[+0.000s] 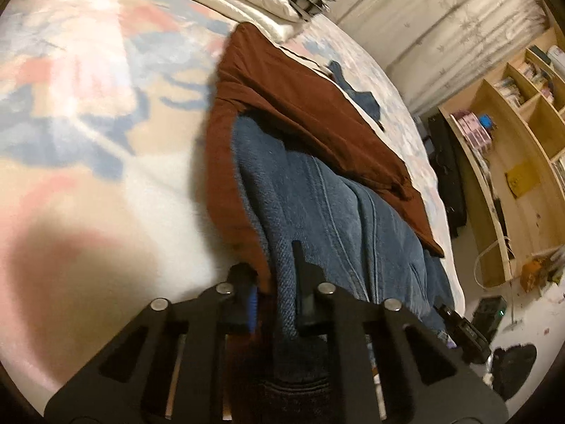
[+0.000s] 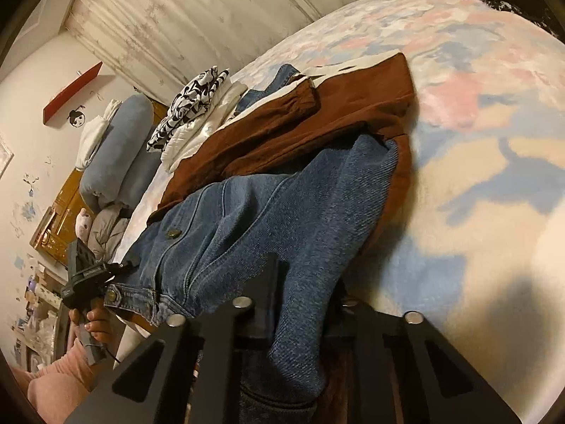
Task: Fold large clothes
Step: 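Lift the denim hem with both tools and fold it over the brown sleeves toward the collar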
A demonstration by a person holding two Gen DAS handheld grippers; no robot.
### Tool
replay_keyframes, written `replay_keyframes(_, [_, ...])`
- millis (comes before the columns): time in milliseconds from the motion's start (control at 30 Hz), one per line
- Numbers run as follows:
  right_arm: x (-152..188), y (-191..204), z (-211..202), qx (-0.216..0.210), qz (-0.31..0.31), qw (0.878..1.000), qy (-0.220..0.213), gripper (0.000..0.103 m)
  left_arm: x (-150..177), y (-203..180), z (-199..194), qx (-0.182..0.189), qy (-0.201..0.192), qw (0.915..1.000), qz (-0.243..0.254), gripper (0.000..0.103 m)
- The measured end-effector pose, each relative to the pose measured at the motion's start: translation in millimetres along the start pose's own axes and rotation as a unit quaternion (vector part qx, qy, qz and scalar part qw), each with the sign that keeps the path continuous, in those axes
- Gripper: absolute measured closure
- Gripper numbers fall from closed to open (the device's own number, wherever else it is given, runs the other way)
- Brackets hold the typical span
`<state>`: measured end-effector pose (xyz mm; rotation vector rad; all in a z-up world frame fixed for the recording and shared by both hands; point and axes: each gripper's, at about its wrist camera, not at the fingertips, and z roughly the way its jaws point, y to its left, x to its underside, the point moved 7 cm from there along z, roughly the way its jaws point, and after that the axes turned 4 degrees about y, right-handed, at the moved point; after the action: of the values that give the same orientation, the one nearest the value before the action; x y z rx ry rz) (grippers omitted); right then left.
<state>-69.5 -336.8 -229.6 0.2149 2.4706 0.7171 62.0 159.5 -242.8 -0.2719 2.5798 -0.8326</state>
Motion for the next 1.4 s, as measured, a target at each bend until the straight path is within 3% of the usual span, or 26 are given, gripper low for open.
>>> replay_keyframes(200, [-7, 19, -24, 0.030, -0.028, 0.999, -0.009, 0.096, 6, -4, -22, -0.054, -0.009, 0.9984, 0.015, 0.096])
replay_keyframes(467, [1, 57, -58, 0.045, -0.054, 0.998, 0.000, 0.097, 19, -29, -74, -0.083, 0.002, 0.9949, 0.056, 0.097])
replay_keyframes(700, [13, 55, -61, 0.059, -0.001, 0.998, 0.038, 0.097, 27, -23, -84, -0.074, 0.051, 0.9954, 0.032, 0.097])
replay_keyframes(833, [1, 47, -51, 0.043, 0.043, 0.997, 0.043, 0.097, 10, -29, -80, -0.032, 0.061, 0.9976, 0.002, 0.097])
replay_keyframes(1033, [-54, 45, -42, -0.003, 0.084, 0.996, 0.029, 0.097, -39, -50, -69, 0.025, 0.045, 0.9982, -0.030, 0.097])
replay_keyframes(1167, [-113, 46, -28, -0.020, 0.119, 0.993, 0.016, 0.097, -95, -70, -50, 0.036, 0.029, 0.9978, -0.047, 0.097])
replay_keyframes(1333, [-194, 27, 2, -0.002, 0.167, 0.986, -0.012, 0.096, -173, -70, -6, 0.031, 0.015, 0.9949, -0.095, 0.094])
replay_keyframes(1400, [-228, 14, 25, -0.003, 0.187, 0.982, -0.020, 0.085, -199, -68, 18, 0.025, 0.017, 0.9941, -0.104, 0.089])
